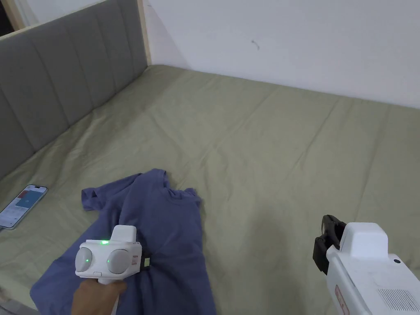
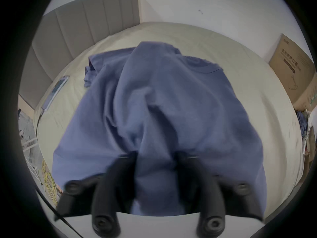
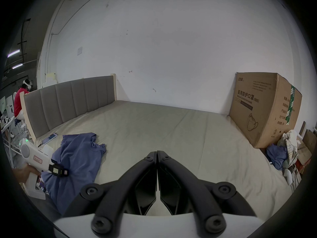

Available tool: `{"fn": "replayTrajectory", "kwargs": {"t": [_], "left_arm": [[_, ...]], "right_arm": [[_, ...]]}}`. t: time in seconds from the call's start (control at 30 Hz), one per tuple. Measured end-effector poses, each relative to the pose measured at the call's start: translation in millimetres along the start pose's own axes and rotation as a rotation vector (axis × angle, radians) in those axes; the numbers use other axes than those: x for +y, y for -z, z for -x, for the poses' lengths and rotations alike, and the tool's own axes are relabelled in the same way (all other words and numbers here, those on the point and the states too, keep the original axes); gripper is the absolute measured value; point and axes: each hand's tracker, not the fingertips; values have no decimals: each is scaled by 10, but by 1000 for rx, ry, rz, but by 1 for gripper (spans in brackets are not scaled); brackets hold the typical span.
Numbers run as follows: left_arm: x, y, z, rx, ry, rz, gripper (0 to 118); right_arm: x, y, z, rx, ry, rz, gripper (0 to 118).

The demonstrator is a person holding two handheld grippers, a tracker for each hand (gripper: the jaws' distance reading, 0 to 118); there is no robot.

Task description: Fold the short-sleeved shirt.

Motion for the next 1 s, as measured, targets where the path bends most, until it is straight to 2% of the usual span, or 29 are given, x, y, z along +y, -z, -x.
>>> {"fn": "replayTrajectory", "kwargs": {"t": [0.07,0.13,0.27,0.47,0.7,1.0], "left_arm": [[-11,-25,20,-34,7,1,8],[-22,-178,25,-48,-26,-30,6],[19,-613,108,-177,-135,-143,6],[268,-1317,-214,-296,-93,-279,5],[811,-1995,-1125,-391,146,-418,5],[1183,-2532,-2424,-595,367,-528,5]], "right_arm": [[9,-25,-25,1,10,0,0],[30,-76,-63,1,17,-8,0],[69,-207,-167,-8,31,-38,0],[79,-427,-388,-36,60,-71,0],[45,-750,-724,-103,95,-106,0],[-40,-1186,-1245,-235,120,-138,0]]}}
